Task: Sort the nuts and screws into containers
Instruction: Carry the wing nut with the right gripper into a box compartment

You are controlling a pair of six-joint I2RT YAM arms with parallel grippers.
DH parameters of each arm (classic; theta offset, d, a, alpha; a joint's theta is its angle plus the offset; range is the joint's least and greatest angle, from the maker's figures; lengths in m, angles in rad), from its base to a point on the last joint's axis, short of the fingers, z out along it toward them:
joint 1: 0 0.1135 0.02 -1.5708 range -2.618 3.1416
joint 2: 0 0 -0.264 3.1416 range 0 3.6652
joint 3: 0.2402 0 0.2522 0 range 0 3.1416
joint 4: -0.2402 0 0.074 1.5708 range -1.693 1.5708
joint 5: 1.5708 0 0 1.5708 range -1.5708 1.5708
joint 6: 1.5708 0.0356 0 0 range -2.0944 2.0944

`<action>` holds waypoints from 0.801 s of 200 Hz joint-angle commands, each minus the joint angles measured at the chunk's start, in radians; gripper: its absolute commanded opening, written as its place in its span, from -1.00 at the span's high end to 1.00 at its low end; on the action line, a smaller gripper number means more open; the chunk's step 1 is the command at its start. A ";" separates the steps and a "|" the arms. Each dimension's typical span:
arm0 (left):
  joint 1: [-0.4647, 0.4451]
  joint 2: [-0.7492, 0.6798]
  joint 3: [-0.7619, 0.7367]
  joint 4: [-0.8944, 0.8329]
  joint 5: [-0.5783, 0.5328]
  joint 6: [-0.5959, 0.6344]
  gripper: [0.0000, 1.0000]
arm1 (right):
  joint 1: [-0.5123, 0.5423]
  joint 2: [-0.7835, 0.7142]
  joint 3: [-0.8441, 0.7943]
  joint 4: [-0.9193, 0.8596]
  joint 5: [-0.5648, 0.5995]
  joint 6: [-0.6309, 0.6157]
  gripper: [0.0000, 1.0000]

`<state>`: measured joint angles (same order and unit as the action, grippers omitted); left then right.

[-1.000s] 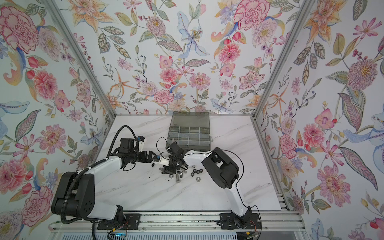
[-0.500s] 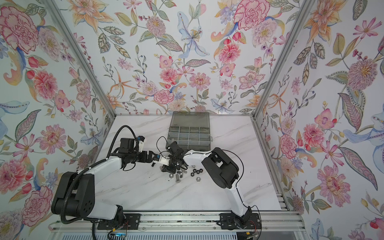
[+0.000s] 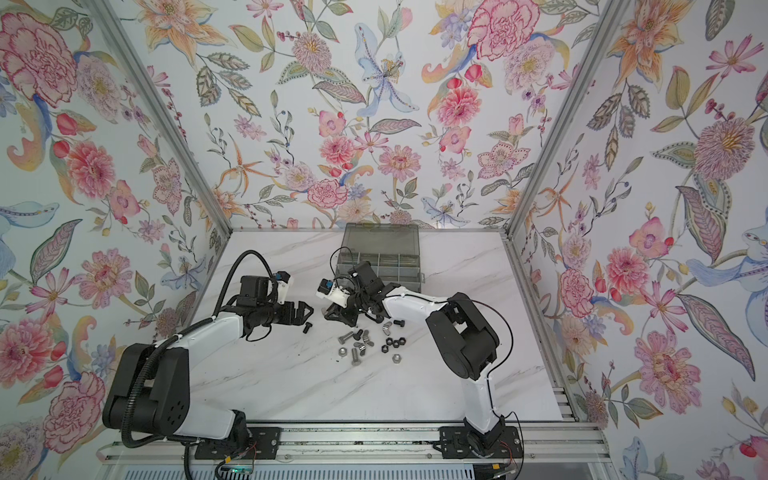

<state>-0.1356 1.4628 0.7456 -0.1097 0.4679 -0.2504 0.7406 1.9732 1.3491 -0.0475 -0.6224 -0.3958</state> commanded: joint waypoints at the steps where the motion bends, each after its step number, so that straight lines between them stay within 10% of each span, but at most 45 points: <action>1: 0.010 -0.007 -0.016 0.016 0.024 -0.004 -0.99 | -0.039 -0.024 0.041 0.029 -0.042 0.037 0.89; 160: 0.011 -0.065 -0.043 0.051 0.067 -0.040 -0.99 | -0.175 0.291 0.407 -0.002 0.251 0.142 0.84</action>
<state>-0.1356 1.4189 0.7155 -0.0704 0.5171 -0.2775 0.5659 2.2429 1.7222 -0.0326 -0.3885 -0.2901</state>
